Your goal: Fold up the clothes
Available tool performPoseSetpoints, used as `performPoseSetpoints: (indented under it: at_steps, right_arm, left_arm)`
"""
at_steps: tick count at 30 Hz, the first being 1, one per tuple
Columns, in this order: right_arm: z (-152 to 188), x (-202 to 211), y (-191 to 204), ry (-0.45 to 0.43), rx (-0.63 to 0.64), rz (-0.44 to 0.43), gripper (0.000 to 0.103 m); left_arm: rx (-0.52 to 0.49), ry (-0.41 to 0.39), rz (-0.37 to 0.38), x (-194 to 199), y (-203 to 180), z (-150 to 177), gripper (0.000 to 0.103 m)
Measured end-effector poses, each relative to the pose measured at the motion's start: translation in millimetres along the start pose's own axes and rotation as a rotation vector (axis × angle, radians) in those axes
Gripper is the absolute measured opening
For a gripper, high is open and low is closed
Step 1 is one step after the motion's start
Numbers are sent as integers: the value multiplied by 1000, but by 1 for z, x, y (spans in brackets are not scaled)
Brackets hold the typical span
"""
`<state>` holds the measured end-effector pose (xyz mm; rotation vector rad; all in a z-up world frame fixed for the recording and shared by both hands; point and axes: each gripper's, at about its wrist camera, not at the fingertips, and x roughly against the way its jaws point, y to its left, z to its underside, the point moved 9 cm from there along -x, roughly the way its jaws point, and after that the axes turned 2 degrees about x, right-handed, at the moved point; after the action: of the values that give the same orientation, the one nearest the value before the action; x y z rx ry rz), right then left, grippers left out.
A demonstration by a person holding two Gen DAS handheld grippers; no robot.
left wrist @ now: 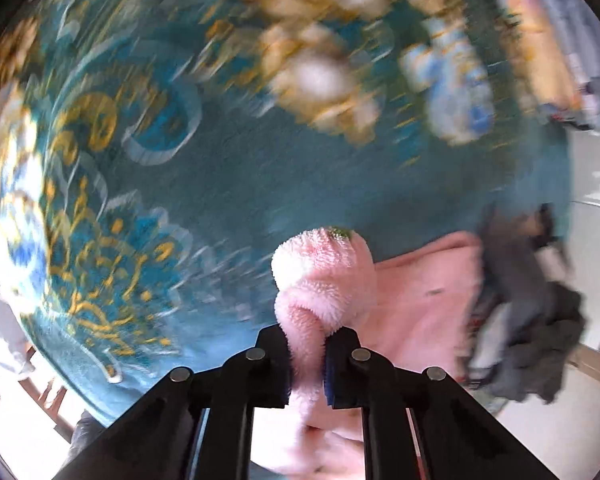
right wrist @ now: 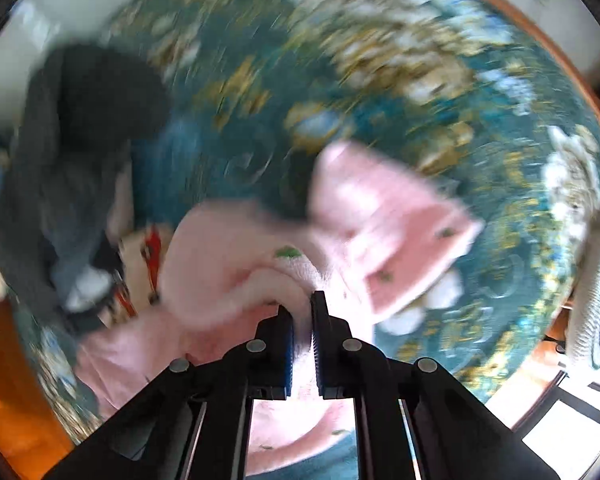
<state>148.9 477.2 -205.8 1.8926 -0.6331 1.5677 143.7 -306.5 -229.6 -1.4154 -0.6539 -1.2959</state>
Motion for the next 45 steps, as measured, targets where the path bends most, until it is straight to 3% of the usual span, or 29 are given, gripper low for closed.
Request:
performPoseSetpoints:
  at_steps: [2,8,10,12,14,16,19,23,25,27,31,32,34,35,42,45]
  right_arm:
    - [-21,40,-9,-70,-40,-49,8]
    - [-63,161,34,-300,-24,-278,8]
    - [-75,193,43,-373,-9,-328,8]
    - [-69,214,41,-419,-1,-360,8]
    - [-55,209,29,-422,-10,-361,8]
    - [-31,173,5,-374,-56,-324,7]
    - [16,92,-44,-222,-190,-253,3]
    - [92,-26,-109,26,-398,-119,1]
    - [113,-52,-116,59,-458,-147,1]
    - [111,-62,-103,57,-416,-176,1]
    - [68,-68,-51,2,-277,-264,5]
    - [54,-72,-35,-9,-257,-300,9]
    - [34,-87,-10,-15,-241,-335,37]
    - [28,-94,0,-17,-239,-343,39]
    - [-23,-160,6,3,-362,-276,39]
    - [-38,-161,9,8,-389,-260,3]
  left_arm:
    - [-56,-26,76,21,-41,-19,10]
    - [-214,-133,367,115,-172,-70,10]
    - [-277,-181,457,163,-197,-74,10]
    - [-346,-228,480,188,-196,-75,10]
    - [-402,-264,441,192,-178,-77,10]
    - [-399,-265,317,165,-136,-84,11]
    - [-245,-178,121,96,-45,-95,11]
    - [26,-73,-70,26,72,-92,11]
    - [92,-68,-92,14,97,-87,11]
    - [95,-72,-103,9,101,-87,11]
    - [45,-93,-111,12,85,-93,11]
    - [32,-98,-113,13,81,-95,11]
    - [7,-109,-117,14,74,-97,11]
    - [-5,-114,-120,15,70,-99,11]
    - [-77,-148,-134,18,46,-108,11]
    - [-61,-155,-131,17,45,-109,11]
